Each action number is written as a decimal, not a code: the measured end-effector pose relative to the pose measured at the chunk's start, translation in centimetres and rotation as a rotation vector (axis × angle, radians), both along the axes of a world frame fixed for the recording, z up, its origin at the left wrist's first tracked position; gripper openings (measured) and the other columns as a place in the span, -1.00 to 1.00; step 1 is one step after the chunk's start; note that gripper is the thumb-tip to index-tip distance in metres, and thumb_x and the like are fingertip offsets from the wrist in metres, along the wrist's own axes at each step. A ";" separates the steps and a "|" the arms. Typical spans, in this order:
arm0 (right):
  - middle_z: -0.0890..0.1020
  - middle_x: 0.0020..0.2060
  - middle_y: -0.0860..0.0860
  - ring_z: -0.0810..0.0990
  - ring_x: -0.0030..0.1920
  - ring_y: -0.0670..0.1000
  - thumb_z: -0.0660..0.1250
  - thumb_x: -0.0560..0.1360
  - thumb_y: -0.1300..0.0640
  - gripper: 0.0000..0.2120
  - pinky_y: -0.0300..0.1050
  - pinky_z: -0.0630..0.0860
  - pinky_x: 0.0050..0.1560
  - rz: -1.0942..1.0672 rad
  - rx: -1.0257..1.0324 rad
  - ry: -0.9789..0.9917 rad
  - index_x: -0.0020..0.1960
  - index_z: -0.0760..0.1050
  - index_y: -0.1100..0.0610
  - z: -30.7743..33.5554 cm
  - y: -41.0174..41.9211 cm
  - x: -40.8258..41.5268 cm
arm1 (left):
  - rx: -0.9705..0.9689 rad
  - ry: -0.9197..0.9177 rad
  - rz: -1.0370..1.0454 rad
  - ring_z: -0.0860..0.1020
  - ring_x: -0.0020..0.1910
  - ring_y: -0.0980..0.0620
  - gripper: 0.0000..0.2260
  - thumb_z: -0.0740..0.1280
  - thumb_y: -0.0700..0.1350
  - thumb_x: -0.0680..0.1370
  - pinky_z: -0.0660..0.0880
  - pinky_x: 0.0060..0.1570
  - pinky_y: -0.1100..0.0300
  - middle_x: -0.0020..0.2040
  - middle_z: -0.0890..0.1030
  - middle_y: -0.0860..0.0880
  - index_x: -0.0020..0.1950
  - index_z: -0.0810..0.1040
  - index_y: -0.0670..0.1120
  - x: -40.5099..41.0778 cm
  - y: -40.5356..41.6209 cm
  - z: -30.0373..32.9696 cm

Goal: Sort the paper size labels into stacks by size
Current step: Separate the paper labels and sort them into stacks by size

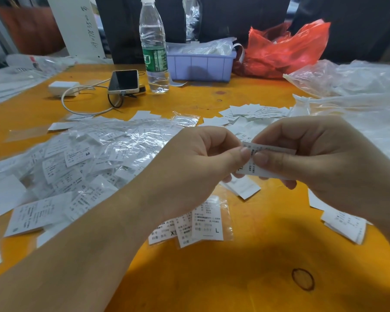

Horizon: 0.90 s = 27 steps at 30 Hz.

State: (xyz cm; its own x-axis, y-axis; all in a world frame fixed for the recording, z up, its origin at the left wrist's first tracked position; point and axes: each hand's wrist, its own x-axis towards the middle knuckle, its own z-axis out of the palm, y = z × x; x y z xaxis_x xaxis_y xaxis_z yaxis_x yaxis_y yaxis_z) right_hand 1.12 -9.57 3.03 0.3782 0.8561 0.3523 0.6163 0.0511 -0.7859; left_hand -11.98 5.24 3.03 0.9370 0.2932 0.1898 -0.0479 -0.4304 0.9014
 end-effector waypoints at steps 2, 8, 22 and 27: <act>0.65 -0.32 0.11 0.50 -0.47 0.00 0.40 0.40 0.01 -0.87 -0.19 0.45 -0.48 0.011 -0.005 0.004 -0.08 0.65 -0.02 0.0 0.0 0.0 | 0.009 -0.010 0.009 0.59 -0.32 0.22 -0.88 0.36 -0.05 0.54 0.49 -0.28 0.43 -0.30 0.66 0.11 -0.14 0.65 -0.03 0.1 0.0 0.0; 0.70 -0.26 0.01 0.55 -0.42 0.06 0.52 0.34 -0.02 -0.80 -0.22 0.50 -0.44 -0.092 0.078 0.059 -0.10 0.65 0.04 0.1 -0.1 0.2 | -0.034 -0.052 0.043 0.58 -0.35 0.23 -0.91 0.39 -0.04 0.52 0.49 -0.29 0.41 -0.30 0.68 0.10 -0.16 0.64 0.00 0.1 0.3 0.1; 0.70 -0.26 0.01 0.46 -0.48 -0.03 0.50 0.36 0.05 -0.89 -0.25 0.47 -0.45 -0.138 0.141 0.114 -0.13 0.65 0.02 0.1 -0.4 0.7 | -0.090 -0.075 0.054 0.57 -0.38 0.26 -0.94 0.47 -0.11 0.44 0.48 -0.33 0.44 -0.35 0.66 0.10 -0.19 0.62 -0.04 0.0 0.4 0.2; 0.68 -0.27 0.12 0.43 -0.47 0.01 0.49 0.32 0.06 -0.87 -0.21 0.44 -0.46 -0.032 0.158 0.229 -0.15 0.68 0.06 0.2 -0.4 1.0 | -0.088 -0.076 0.055 0.57 -0.38 0.27 -0.95 0.46 -0.09 0.44 0.47 -0.33 0.45 -0.34 0.66 0.13 -0.19 0.62 -0.02 0.0 0.4 0.4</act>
